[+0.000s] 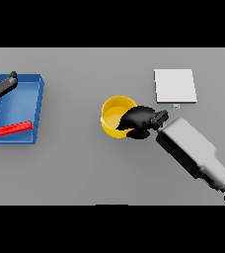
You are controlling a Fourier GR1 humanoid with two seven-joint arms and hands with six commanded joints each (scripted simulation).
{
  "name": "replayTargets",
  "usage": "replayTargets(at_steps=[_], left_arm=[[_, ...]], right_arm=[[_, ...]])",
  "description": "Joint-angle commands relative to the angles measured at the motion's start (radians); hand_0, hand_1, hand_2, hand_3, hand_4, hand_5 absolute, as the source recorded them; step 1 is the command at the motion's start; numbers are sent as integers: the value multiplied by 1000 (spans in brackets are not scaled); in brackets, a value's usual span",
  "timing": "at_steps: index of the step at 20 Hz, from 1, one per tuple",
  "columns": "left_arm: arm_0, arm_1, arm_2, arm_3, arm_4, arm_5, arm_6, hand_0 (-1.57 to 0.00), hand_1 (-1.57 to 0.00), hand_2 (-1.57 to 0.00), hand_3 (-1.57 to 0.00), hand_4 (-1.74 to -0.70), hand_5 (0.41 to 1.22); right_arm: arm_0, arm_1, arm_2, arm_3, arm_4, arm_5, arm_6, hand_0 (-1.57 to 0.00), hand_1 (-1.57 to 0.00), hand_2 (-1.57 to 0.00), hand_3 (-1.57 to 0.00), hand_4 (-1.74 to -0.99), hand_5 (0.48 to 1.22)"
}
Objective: Pick up the red beaker and tilt it to pour out 1 green nut into yellow bowl. Pick up the yellow bowl and place it on the metallic measuring scale.
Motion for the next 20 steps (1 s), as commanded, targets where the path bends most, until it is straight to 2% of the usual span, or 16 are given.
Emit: replayTargets(at_steps=[1,3,7,10,15,18,20], left_arm=[[-5,-4,-2,4,1,-3,12,1,1,1,1,-802,726],[1,-5,-2,-2,4,-1,6,1,1,1,1,-806,724],[10,12,0,-20,6,-2,8,1,1,1,1,-801,724],[8,20,0,-22,7,-12,10,1,1,1,1,-798,721],[-5,7,-3,-15,2,-7,18,1,1,1,1,-803,723],[3,16,3,-12,7,-12,5,1,1,1,1,-805,723],[-6,18,1,-22,0,-9,8,1,1,1,1,-800,723]], right_arm=[[3,5,2,-9,1,6,27,-1428,-1419,-1355,-1155,-1694,1187],[8,2,-1,-11,-5,-11,23,-1480,-1474,-1424,-1176,-1711,1199],[-4,-32,-27,-67,-37,21,30,-1534,-1531,-1490,-1192,-1729,1212],[-18,-73,-52,-139,-56,58,53,-1552,-1551,-1506,-1377,-1731,1216],[-50,-120,-109,-218,-93,112,142,-1565,-1564,-1550,-1286,-1723,1219],[-54,-147,-126,-223,-117,116,146,-1568,-1568,-1560,-1248,-1720,1219],[-80,-184,-129,-210,-109,92,107,-1569,-1569,-1564,-1238,-1719,1220]])
